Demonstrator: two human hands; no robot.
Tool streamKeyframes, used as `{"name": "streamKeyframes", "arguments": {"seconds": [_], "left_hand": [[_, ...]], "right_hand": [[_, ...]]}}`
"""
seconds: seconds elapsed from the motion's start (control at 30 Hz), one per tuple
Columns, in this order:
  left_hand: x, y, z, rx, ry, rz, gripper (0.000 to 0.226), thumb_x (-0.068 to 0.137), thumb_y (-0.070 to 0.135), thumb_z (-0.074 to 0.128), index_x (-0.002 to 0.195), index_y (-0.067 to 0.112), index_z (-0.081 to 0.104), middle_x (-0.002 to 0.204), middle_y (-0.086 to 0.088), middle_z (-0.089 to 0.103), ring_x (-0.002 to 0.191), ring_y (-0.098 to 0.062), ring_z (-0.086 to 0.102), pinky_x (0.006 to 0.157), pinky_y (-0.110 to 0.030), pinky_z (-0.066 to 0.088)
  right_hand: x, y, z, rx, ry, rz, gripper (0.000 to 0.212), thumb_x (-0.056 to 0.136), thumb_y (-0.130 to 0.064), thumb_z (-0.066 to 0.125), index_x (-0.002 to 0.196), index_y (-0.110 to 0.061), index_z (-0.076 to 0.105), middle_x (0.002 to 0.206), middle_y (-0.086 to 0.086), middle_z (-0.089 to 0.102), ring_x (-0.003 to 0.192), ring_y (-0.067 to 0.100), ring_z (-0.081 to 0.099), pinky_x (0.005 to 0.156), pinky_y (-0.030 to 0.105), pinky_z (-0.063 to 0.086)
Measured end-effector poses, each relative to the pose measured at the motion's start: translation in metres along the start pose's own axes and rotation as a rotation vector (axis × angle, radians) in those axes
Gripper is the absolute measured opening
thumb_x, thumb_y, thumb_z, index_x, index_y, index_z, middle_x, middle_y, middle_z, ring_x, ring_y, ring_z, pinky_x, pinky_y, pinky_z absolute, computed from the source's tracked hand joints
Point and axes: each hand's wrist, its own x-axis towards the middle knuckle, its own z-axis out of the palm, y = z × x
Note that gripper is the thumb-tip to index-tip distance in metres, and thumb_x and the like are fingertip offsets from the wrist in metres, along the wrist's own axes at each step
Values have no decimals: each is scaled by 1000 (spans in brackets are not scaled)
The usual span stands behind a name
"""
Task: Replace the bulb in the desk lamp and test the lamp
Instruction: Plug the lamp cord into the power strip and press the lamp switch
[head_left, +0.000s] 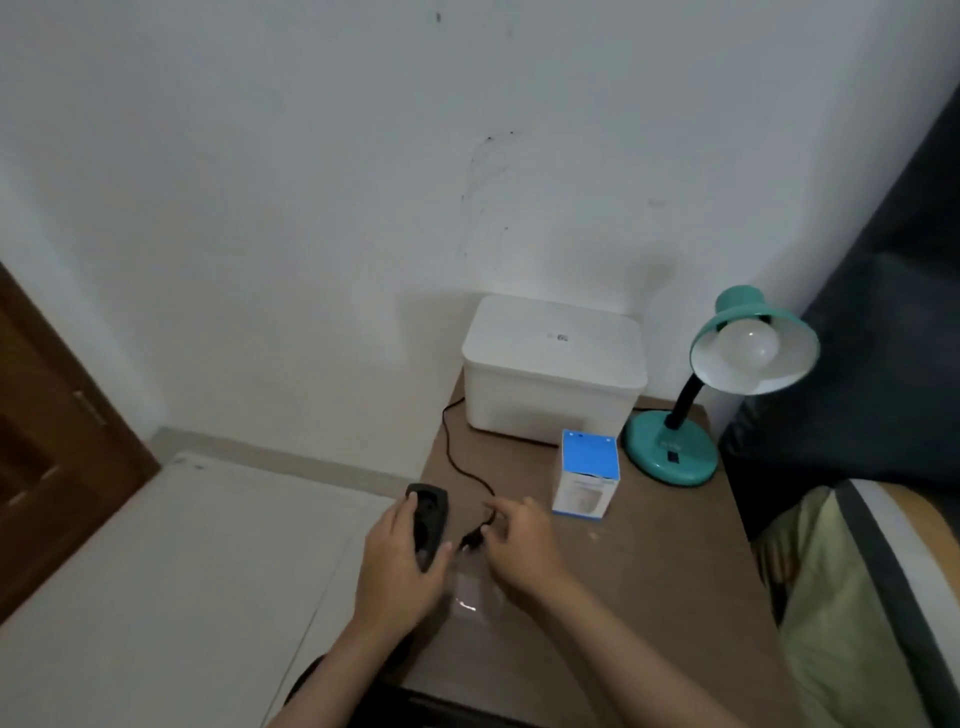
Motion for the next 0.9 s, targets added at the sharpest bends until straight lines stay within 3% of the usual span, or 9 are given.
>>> {"name": "streamKeyframes", "arguments": {"seconds": [0.13, 0.27, 0.4, 0.6, 0.73, 0.9], "left_hand": [[-30, -16, -3, 27, -36, -33, 71, 79, 27, 71, 138, 4, 39, 141, -14, 44, 129, -28, 42, 106, -29, 31], [-31, -18, -7, -6, -28, -30, 69, 76, 22, 73, 135, 5, 42, 136, -13, 48, 126, -26, 45, 105, -31, 36], [-34, -16, -6, 13, 11, -33, 66, 75, 21, 72, 133, 5, 46, 138, -12, 49, 127, -25, 45, 104, -29, 35], [-35, -17, -2, 6, 33, -35, 67, 76, 20, 72, 135, 4, 44, 140, -12, 49, 129, -26, 44, 105, -28, 32], [-36, -15, 0, 16, 46, -40, 67, 79, 22, 69, 137, 4, 41, 141, -11, 47, 129, -24, 41, 105, -25, 31], [-37, -13, 0, 16, 51, -39, 68, 81, 25, 67, 139, 5, 37, 144, -9, 44, 131, -23, 39, 104, -26, 34]], "right_hand": [[0, 1, 14, -71, -88, 84, 38, 89, -29, 57, 127, -21, 56, 125, 13, 50, 117, 27, 47, 100, 29, 35], [15, 10, 32, -104, -51, 173, 33, 87, -46, 48, 102, -25, 68, 103, 10, 64, 99, 27, 52, 84, 33, 45], [10, -8, 25, -19, 8, 176, 27, 88, -38, 59, 87, -16, 75, 74, 3, 67, 69, 14, 56, 62, 23, 38], [14, -9, 32, 16, 83, 287, 9, 76, -19, 71, 85, -16, 74, 90, 5, 73, 84, 19, 65, 73, 28, 51], [13, -13, 29, 138, 104, 415, 19, 69, -10, 74, 84, -12, 64, 85, 2, 62, 83, 19, 61, 71, 31, 52], [16, -11, 25, 267, -28, 542, 30, 66, -13, 77, 87, -7, 57, 82, 13, 66, 71, 25, 66, 67, 46, 59]]}}
